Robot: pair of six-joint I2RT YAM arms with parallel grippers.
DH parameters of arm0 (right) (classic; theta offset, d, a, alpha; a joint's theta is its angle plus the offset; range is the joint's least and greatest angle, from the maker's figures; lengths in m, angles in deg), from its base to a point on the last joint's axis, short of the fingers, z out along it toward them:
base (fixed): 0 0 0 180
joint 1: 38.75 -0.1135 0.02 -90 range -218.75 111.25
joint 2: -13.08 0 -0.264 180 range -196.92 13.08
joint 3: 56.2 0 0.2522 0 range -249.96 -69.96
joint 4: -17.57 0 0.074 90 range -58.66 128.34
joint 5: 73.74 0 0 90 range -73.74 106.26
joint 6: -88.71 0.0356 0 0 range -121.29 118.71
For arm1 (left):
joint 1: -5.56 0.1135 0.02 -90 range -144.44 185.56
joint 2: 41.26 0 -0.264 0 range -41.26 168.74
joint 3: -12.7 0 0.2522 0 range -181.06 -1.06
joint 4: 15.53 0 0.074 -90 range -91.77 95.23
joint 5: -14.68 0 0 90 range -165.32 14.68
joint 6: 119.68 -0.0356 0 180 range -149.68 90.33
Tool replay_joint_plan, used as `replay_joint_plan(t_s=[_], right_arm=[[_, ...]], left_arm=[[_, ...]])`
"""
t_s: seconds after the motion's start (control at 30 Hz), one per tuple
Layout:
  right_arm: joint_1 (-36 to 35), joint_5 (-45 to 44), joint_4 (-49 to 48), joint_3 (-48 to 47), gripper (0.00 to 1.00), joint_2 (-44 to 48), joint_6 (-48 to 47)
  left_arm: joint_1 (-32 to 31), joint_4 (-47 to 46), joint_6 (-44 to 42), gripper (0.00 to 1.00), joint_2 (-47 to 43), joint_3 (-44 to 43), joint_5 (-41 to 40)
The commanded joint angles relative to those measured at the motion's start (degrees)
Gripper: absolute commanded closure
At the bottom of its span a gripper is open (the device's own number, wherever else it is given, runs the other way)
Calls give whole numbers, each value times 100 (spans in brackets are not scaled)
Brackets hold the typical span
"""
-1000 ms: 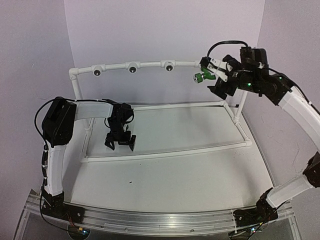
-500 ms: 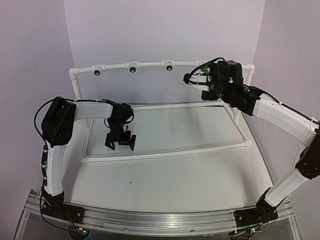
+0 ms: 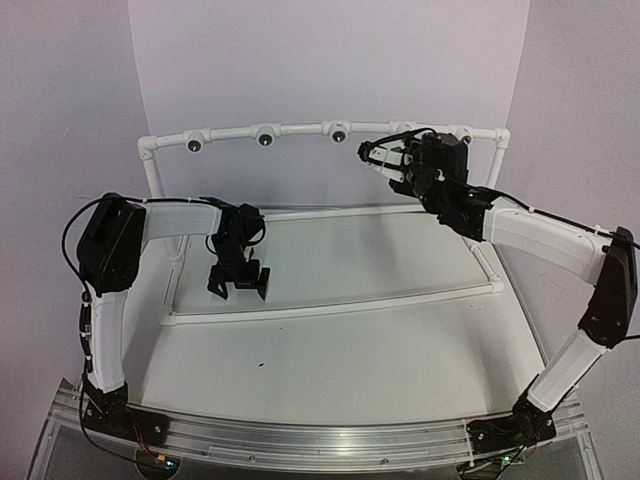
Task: Install the water faucets
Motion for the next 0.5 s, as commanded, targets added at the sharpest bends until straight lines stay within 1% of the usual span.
replay_joint_plan(t_s=[0.0, 0.07, 0.3, 0.47], right_arm=[[48, -197, -338, 170, 40, 100, 822], [129, -193, -333, 186, 41, 130, 1273], [311, 9, -91, 126, 53, 291, 2941], [329, 334, 483, -146, 53, 322, 4240]], left_arm=[[3, -28, 75, 0, -370, 107, -69], [3, -34, 75, 0, -377, 121, -68], [4, -31, 40, 0, -382, 146, -57], [4, -22, 24, 0, -365, 118, -51]])
